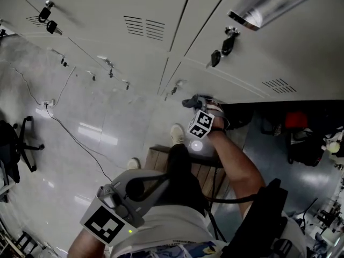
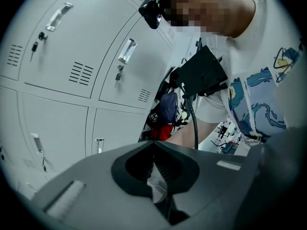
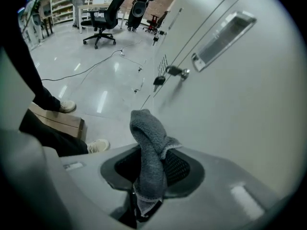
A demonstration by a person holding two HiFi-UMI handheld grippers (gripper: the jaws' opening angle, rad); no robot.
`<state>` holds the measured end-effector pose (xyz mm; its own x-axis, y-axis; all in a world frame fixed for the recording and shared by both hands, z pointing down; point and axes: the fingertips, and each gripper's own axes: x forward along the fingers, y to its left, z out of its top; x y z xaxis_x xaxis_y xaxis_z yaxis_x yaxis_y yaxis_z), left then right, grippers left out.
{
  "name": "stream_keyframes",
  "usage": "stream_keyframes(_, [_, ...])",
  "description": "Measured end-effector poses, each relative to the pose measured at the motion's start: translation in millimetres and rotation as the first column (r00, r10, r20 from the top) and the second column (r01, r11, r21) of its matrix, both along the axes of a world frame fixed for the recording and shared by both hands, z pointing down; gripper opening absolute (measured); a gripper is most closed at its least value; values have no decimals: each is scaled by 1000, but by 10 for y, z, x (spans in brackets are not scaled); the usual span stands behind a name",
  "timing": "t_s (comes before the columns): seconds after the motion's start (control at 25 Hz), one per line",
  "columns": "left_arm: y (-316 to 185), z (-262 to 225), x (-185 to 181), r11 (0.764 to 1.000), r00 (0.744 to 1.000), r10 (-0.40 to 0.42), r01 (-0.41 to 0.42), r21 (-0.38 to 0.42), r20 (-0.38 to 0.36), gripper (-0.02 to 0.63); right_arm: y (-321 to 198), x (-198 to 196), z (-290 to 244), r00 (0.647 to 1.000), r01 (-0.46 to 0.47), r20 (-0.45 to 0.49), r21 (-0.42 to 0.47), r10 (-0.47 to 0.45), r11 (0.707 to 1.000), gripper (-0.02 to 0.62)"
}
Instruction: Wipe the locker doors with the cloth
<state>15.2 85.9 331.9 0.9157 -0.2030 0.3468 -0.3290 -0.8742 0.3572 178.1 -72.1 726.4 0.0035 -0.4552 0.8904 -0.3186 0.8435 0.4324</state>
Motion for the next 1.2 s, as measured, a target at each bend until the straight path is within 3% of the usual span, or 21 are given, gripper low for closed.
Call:
stream_keyframes(0.36, [75, -356, 23, 992, 994, 81, -74, 100, -69, 2, 331, -201, -1711, 998, 41, 43, 191, -50, 981, 114])
stream_keyframes(0.68, [227, -547, 55, 984, 986, 129, -114, 135, -108, 2, 194, -340, -3212, 996, 2, 82, 374, -35, 927, 114])
stream_keyframes(0.88, [298, -546, 73, 981, 985, 147, -132, 145, -96, 2, -40, -302, -3318, 998, 4, 58, 402, -30, 916, 114])
stream_keyframes(1.2, [225, -476, 49, 988, 990, 109, -99, 122, -85, 2, -195, -246, -2750, 1000, 13, 19, 330, -21, 944, 114])
